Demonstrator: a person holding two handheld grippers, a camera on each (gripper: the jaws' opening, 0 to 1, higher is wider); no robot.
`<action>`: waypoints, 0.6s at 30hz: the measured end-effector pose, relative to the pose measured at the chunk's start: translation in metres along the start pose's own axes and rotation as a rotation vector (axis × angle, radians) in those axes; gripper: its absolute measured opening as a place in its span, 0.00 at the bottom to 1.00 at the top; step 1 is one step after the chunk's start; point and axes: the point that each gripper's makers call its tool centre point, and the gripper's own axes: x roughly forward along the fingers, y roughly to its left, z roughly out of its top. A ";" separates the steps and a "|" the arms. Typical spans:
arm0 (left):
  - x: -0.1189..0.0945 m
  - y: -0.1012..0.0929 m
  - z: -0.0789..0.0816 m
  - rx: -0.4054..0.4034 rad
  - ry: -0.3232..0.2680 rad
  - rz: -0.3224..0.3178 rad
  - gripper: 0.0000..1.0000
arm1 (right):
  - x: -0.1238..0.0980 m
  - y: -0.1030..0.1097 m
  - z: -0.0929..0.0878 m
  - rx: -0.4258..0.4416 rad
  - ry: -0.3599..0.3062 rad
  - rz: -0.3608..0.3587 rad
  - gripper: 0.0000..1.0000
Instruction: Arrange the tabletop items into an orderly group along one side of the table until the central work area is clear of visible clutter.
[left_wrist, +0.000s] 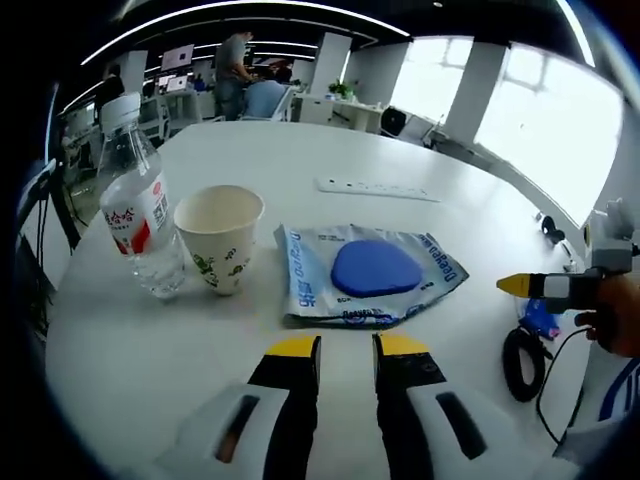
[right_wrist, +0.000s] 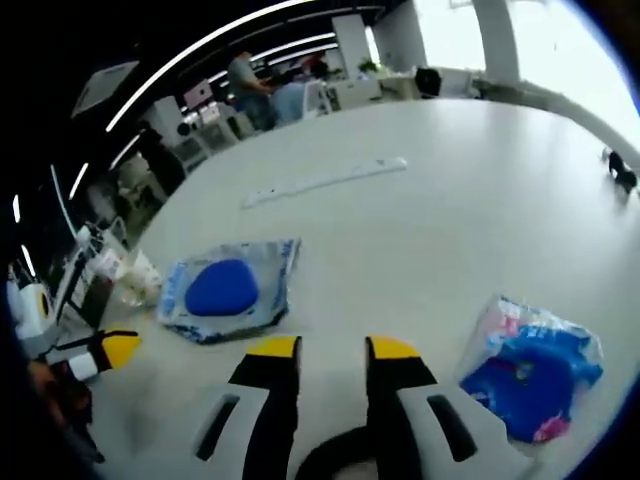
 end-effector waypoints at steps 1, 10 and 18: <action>-0.001 -0.002 -0.001 -0.002 0.000 -0.003 0.20 | -0.003 -0.002 -0.001 0.005 -0.003 -0.003 0.22; -0.010 -0.019 -0.007 -0.008 -0.006 -0.029 0.20 | -0.022 -0.022 -0.017 0.017 0.000 -0.033 0.22; -0.016 -0.032 -0.010 -0.013 -0.012 -0.051 0.20 | -0.040 -0.037 -0.021 0.023 -0.020 -0.053 0.22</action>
